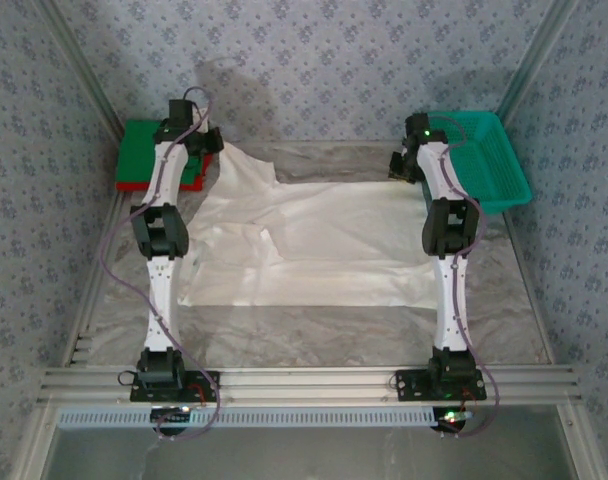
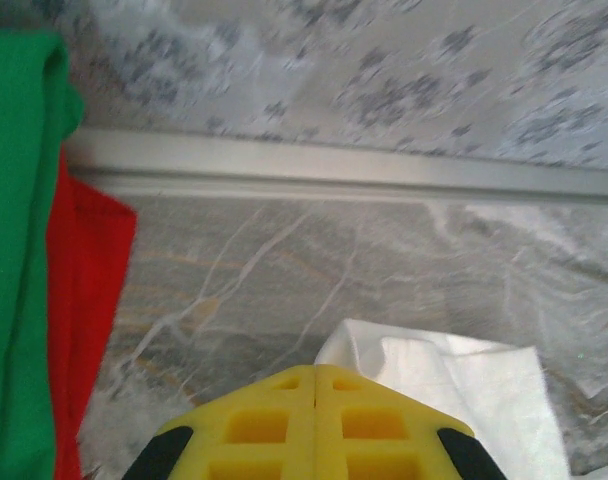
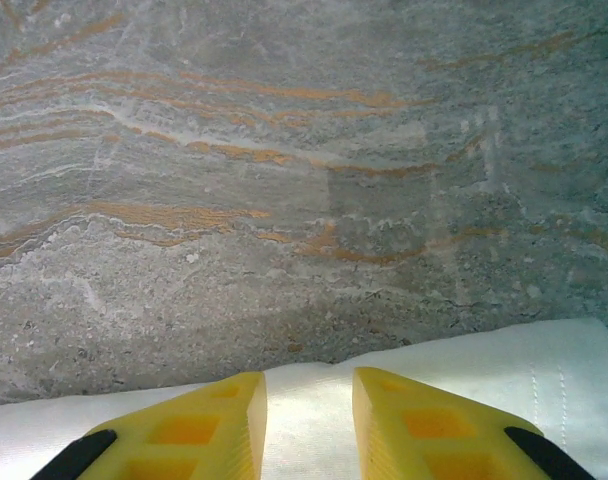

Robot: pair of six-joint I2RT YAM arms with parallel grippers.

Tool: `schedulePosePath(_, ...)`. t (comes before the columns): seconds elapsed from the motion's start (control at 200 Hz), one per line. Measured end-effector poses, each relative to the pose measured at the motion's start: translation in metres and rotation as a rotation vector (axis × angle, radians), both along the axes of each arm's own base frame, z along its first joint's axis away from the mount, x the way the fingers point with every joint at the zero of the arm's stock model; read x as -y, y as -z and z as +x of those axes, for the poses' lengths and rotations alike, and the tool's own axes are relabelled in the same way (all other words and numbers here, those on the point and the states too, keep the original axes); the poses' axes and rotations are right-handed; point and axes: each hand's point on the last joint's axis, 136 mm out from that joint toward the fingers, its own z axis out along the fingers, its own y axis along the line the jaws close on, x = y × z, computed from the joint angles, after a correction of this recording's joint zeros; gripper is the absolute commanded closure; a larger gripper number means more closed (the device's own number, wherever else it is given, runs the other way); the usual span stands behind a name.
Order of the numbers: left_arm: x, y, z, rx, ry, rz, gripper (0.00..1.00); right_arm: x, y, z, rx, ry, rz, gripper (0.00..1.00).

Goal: Fold and stack the t-shirts

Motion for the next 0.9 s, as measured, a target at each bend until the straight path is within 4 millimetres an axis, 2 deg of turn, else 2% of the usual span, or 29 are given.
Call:
schedulePosePath(0.09,-0.013,0.015,-0.004,-0.040,-0.021,0.006,1.00,-0.001,0.000,0.000,0.000,0.004,-0.003,0.68)
schedulePosePath(0.165,-0.025,0.020,-0.005,-0.053,-0.039,0.012,1.00,-0.003,0.000,0.000,0.000,0.003,-0.003,0.67)
schedulePosePath(0.465,-0.066,0.000,-0.002,-0.008,-0.087,0.030,1.00,-0.010,-0.002,0.004,0.017,-0.011,0.015,0.64)
schedulePosePath(0.65,-0.070,-0.006,-0.001,0.006,-0.077,0.014,1.00,-0.022,-0.011,0.021,0.095,-0.018,0.088,0.60)
schedulePosePath(0.739,-0.067,-0.006,-0.002,0.004,-0.069,0.007,1.00,-0.025,-0.017,0.032,0.142,-0.005,0.105,0.52)
schedulePosePath(0.899,-0.061,-0.006,-0.004,-0.001,-0.052,-0.006,1.00,-0.020,-0.021,0.046,0.199,0.059,0.091,0.51)
